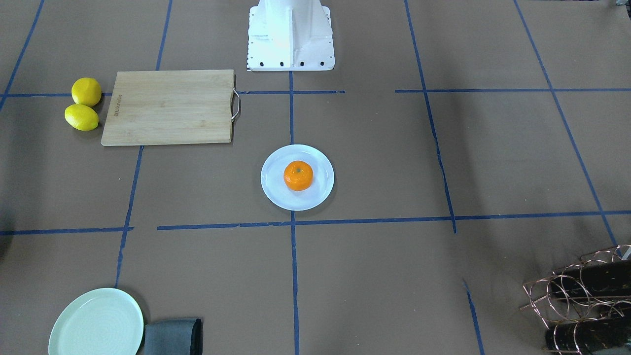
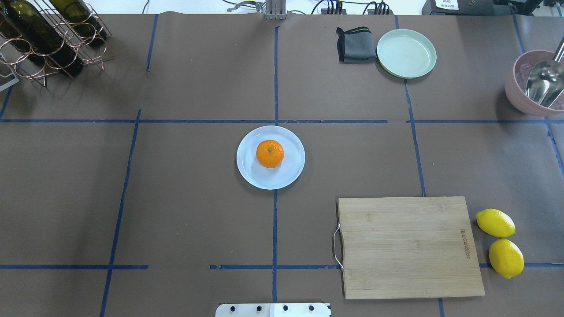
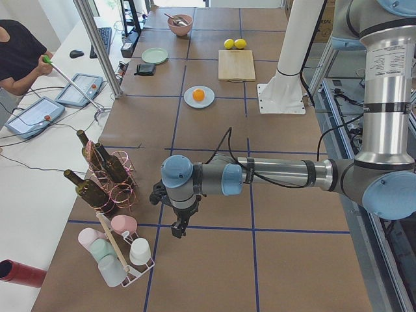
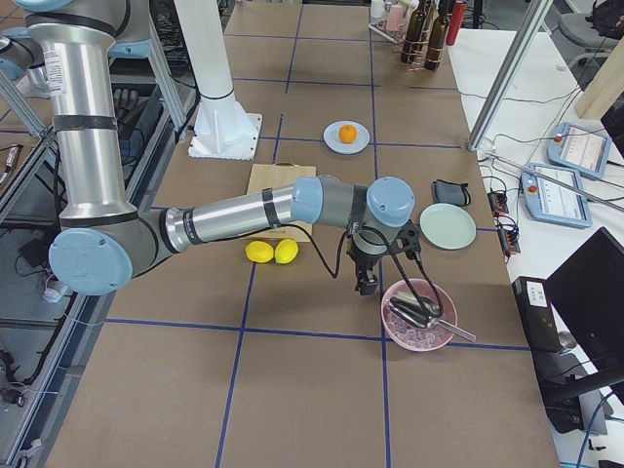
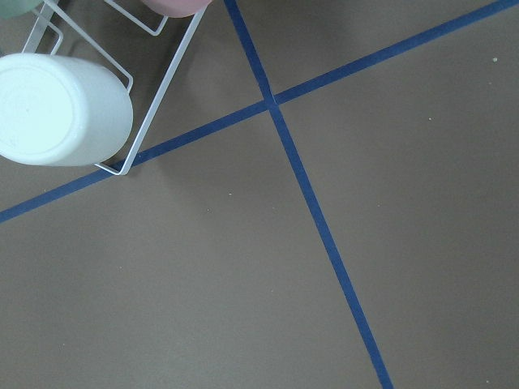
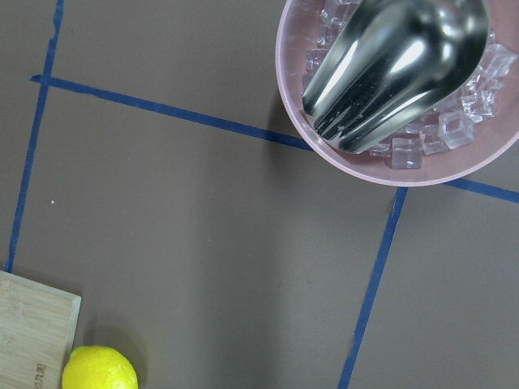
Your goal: Pick orange to plate
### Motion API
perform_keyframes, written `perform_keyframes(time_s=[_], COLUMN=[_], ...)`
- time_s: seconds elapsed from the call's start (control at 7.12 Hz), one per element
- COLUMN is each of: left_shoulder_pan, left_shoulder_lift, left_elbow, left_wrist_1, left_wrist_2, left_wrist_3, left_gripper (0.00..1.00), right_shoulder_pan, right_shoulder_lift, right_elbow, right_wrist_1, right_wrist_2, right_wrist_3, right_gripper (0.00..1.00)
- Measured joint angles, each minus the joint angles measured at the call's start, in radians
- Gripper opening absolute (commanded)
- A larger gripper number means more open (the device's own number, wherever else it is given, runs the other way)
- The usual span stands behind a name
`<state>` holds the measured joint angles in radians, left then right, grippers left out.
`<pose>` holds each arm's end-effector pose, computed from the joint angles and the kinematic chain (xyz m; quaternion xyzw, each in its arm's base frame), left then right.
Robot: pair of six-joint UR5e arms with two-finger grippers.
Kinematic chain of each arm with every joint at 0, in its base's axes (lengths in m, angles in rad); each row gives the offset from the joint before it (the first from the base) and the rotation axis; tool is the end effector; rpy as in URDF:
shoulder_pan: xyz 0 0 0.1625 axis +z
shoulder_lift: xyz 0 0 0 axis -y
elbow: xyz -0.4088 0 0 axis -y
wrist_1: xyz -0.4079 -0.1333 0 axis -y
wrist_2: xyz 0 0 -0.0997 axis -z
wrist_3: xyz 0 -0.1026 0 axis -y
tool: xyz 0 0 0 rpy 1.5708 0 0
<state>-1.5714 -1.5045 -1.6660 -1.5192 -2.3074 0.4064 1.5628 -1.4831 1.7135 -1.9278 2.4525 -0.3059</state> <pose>-0.0647 -0.4786 0.6369 0.0624 0.3547 0.1840 0.9146 0.0499 -0.5240 0.5539 0.0066 -0.4296 -0.1144 0.8957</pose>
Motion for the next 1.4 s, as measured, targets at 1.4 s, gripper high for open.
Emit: perform_keyframes(time_s=[1.4], left_shoulder_pan=[-0.001], left_shoulder_lift=[-0.015], left_elbow=[0.003], left_wrist_1=[0.004], left_wrist_2=[0.004], left_wrist_3=[-0.003], left_gripper=[1.0], right_shoulder_pan=[0.017], right_shoulder_lift=[-0.117], right_elbow=[-0.118], right_wrist_1=[0.406], right_wrist_2=[-0.008], right_wrist_3=[0.27], right_gripper=[1.0])
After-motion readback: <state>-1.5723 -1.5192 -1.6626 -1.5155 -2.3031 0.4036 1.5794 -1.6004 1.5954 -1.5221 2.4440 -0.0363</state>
